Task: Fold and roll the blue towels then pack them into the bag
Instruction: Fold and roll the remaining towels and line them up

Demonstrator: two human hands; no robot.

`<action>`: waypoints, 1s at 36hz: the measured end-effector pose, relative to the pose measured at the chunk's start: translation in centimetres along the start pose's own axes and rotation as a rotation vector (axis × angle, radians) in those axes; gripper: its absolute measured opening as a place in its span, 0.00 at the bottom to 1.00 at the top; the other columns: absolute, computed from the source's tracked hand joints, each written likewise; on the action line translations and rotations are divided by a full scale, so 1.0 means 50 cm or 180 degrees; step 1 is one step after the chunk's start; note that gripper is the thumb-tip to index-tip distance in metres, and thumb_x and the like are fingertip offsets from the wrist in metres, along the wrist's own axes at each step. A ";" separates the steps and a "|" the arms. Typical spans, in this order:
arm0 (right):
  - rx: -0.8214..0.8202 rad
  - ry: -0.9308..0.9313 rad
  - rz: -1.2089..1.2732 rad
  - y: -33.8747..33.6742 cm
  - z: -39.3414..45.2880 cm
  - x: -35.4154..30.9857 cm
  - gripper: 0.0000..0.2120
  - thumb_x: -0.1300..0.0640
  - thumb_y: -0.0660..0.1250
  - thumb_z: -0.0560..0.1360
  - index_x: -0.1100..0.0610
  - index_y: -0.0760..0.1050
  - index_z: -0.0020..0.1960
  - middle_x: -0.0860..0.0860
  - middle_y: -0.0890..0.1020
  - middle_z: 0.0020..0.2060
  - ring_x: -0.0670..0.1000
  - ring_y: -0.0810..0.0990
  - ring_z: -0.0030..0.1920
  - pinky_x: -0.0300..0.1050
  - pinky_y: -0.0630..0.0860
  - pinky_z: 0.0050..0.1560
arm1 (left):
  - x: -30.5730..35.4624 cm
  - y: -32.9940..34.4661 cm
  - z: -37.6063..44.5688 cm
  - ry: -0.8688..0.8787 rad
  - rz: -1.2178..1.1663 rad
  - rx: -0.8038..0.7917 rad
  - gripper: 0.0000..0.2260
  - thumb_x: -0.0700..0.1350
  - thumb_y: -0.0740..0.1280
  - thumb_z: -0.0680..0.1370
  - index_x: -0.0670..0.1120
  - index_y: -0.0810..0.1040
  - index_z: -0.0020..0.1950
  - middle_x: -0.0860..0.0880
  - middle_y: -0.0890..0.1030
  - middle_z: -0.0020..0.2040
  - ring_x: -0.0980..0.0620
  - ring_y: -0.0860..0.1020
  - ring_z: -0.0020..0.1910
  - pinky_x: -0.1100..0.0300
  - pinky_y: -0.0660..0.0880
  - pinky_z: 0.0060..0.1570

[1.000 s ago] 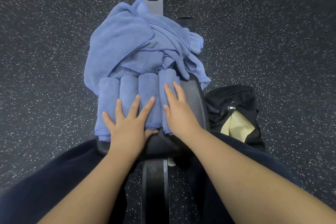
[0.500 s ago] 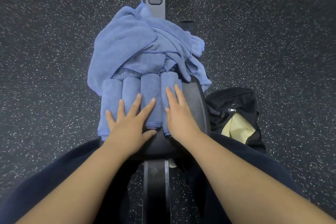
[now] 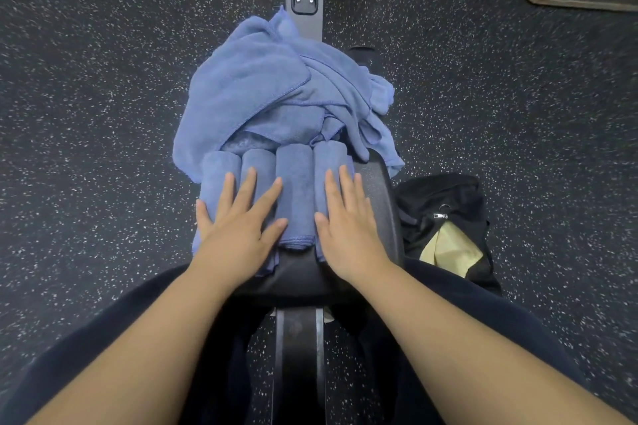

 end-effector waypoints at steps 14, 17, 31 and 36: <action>0.0297 -0.0553 -0.0166 -0.057 0.089 -0.086 0.30 0.53 0.54 0.82 0.52 0.43 0.78 0.50 0.40 0.78 0.53 0.36 0.77 0.55 0.40 0.75 | -0.017 -0.027 0.023 -0.0194 -0.0314 0.0282 0.26 0.60 0.53 0.81 0.64 0.47 0.77 0.56 0.40 0.79 0.50 0.36 0.77 0.38 0.41 0.72; 0.0379 -0.0665 -0.0313 -0.078 0.117 -0.111 0.27 0.53 0.55 0.82 0.50 0.49 0.78 0.51 0.41 0.78 0.54 0.37 0.77 0.57 0.41 0.74 | -0.030 -0.036 0.027 -0.0317 -0.0381 0.0391 0.26 0.59 0.53 0.81 0.63 0.48 0.77 0.55 0.40 0.79 0.49 0.37 0.77 0.37 0.42 0.72; 0.0450 -0.0866 -0.0877 -0.110 0.181 -0.197 0.24 0.54 0.54 0.82 0.56 0.55 0.76 0.48 0.47 0.78 0.53 0.41 0.77 0.61 0.46 0.74 | -0.049 -0.048 0.026 -0.0507 -0.0692 0.0583 0.26 0.57 0.54 0.82 0.62 0.47 0.78 0.54 0.37 0.79 0.49 0.37 0.77 0.38 0.42 0.72; 0.0512 -0.1001 -0.0635 -0.109 0.151 -0.216 0.26 0.55 0.54 0.82 0.55 0.52 0.78 0.47 0.49 0.78 0.51 0.42 0.77 0.58 0.45 0.74 | -0.049 -0.079 0.018 -0.0377 -0.0944 0.0869 0.28 0.54 0.58 0.81 0.62 0.48 0.78 0.54 0.39 0.79 0.49 0.39 0.78 0.37 0.44 0.72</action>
Point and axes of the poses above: each hand's wrist, its own z-axis towards the middle knuckle, its own y-axis out of the palm, x = y × z, the point moved 9 cm from there along z, towards the middle knuckle
